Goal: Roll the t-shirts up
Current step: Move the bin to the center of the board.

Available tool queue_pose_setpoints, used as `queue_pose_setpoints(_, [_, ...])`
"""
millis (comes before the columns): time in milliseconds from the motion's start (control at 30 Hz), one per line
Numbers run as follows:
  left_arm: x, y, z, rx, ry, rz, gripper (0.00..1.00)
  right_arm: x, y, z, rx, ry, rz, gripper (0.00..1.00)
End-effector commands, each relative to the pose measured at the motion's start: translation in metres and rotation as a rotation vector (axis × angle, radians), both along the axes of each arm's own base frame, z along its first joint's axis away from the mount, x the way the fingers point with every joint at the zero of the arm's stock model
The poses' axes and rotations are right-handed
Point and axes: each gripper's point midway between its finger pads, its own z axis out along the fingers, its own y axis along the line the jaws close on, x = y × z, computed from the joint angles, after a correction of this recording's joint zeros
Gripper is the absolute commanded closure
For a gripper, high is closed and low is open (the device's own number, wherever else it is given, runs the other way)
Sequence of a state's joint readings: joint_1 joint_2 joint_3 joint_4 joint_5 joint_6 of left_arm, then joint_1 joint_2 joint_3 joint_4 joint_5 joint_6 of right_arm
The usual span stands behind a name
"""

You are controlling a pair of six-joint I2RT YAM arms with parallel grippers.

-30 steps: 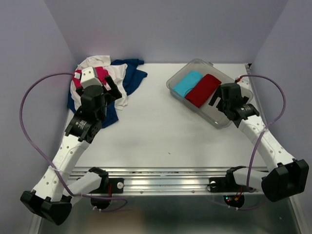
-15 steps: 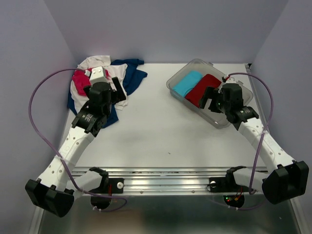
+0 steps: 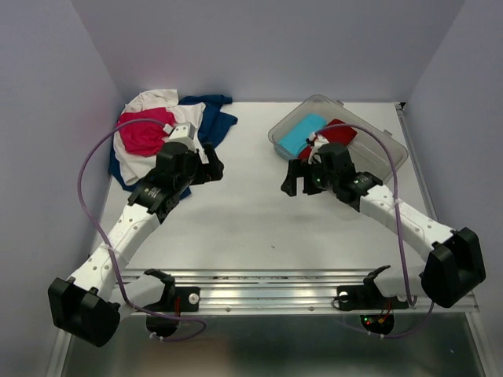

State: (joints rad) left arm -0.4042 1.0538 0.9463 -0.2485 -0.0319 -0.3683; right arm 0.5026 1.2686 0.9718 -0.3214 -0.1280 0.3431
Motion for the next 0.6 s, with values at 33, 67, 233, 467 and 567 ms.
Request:
queue_pose_setpoints(33, [0.012, 0.000, 0.026, -0.045, -0.058, 0.040, 0.01, 0.014, 0.015, -0.001, -0.029, -0.022, 0.014, 0.00])
queue_pose_setpoints(67, [0.016, 0.006, 0.032, -0.029, -0.070, 0.078, 0.01, 0.017, 0.016, -0.010, -0.043, -0.002, 0.009, 0.00])
queue_pose_setpoints(233, [0.027, 0.033, 0.031, 0.039, -0.044, 0.225, 0.01, 0.036, 0.011, -0.032, -0.112, 0.024, -0.052, 0.00])
queue_pose_setpoints(467, [0.032, 0.057, 0.042, 0.057, -0.097, 0.353, 0.01, 0.073, 0.008, -0.049, -0.197, 0.026, -0.152, 0.00])
queue_pose_setpoints(567, [0.040, 0.072, 0.043, 0.078, -0.084, 0.383, 0.01, 0.090, -0.001, -0.049, -0.244, 0.000, -0.229, 0.00])
